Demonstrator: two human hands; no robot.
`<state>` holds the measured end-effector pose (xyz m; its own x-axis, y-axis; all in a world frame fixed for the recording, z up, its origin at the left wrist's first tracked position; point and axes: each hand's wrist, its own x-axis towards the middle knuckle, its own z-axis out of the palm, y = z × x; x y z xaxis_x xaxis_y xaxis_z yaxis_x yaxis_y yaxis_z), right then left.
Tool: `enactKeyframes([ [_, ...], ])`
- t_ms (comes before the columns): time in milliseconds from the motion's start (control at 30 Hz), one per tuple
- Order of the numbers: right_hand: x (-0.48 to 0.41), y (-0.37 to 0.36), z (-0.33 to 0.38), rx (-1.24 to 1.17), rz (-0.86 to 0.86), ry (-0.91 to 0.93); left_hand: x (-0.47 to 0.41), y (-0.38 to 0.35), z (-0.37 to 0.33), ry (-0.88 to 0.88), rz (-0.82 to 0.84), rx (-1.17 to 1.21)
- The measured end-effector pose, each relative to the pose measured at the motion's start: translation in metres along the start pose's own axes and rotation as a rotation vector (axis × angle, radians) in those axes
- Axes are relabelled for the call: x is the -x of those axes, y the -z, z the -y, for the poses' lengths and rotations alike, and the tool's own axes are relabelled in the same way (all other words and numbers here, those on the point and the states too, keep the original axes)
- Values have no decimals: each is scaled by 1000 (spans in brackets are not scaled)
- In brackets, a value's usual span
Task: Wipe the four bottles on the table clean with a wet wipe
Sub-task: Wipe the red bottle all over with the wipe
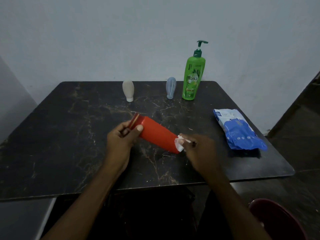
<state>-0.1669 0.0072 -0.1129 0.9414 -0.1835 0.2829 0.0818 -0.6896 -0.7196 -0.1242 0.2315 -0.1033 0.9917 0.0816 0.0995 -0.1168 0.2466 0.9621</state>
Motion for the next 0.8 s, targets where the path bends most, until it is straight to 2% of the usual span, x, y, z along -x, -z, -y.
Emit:
enactKeyframes([
  [67,12,-16,17,-43,14,6,-4,-16,-1,52,-77,81],
  [100,19,-25,25,-73,21,26,-5,-25,-1,64,-108,43],
  [167,32,-40,41,-115,60,58,-5,-40,-1,45,-138,-192],
  [267,40,-50,46,-128,92,81,-9,-49,0,-78,-102,-543],
  [400,36,-35,31,-159,35,65,-15,-43,-2,-184,122,-1018],
  [500,29,-15,13,-192,-6,-35,-21,-36,-5,-274,381,-1248],
  [600,19,0,-9,-96,-44,-100,-26,-29,-3,-362,566,-1414],
  [700,14,9,-22,-36,-64,-94,-28,-25,1,-461,680,-1500],
  [800,15,10,-22,-32,-42,-58,-32,-19,7,-566,690,-1606],
])
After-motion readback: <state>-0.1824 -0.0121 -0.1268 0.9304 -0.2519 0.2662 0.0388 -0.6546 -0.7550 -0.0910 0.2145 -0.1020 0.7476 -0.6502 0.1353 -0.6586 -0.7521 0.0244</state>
